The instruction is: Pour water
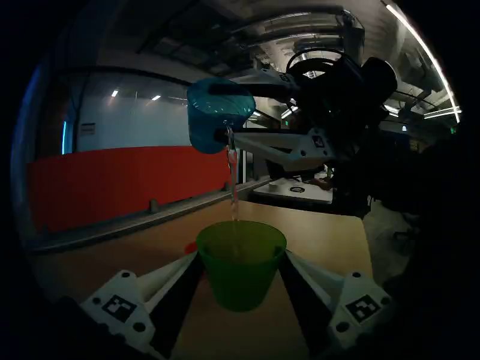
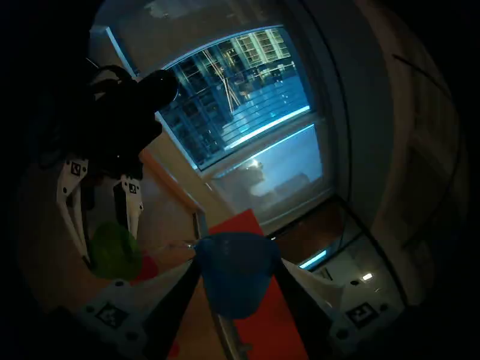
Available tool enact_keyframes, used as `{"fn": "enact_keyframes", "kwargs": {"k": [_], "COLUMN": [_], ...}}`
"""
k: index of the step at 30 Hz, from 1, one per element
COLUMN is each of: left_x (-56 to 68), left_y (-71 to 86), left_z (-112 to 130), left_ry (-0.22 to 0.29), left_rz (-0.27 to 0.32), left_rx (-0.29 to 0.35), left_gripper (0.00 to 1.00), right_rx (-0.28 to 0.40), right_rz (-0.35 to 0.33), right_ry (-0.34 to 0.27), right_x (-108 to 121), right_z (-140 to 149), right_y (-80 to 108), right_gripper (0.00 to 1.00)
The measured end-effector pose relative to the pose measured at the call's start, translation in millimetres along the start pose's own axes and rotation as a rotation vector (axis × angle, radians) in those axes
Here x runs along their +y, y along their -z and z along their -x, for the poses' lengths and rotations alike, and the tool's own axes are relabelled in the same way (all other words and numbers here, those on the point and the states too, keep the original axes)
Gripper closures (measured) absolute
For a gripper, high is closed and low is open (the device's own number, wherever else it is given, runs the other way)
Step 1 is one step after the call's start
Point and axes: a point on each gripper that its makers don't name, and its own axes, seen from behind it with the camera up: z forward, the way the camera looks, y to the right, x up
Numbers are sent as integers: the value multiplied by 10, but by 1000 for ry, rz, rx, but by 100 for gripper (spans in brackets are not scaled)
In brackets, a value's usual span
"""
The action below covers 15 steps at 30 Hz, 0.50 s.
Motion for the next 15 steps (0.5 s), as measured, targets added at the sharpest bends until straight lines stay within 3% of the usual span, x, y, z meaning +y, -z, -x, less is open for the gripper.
{"fn": "enact_keyframes", "kwargs": {"k": [15], "left_x": [15], "left_y": [10], "left_z": [-32], "left_ry": [-7], "left_rz": [-2], "left_rx": [3], "left_gripper": [15], "right_rx": [12], "right_rz": [16], "right_ry": [50], "right_x": [50], "right_z": [-86], "right_y": [18], "right_gripper": [11]}}
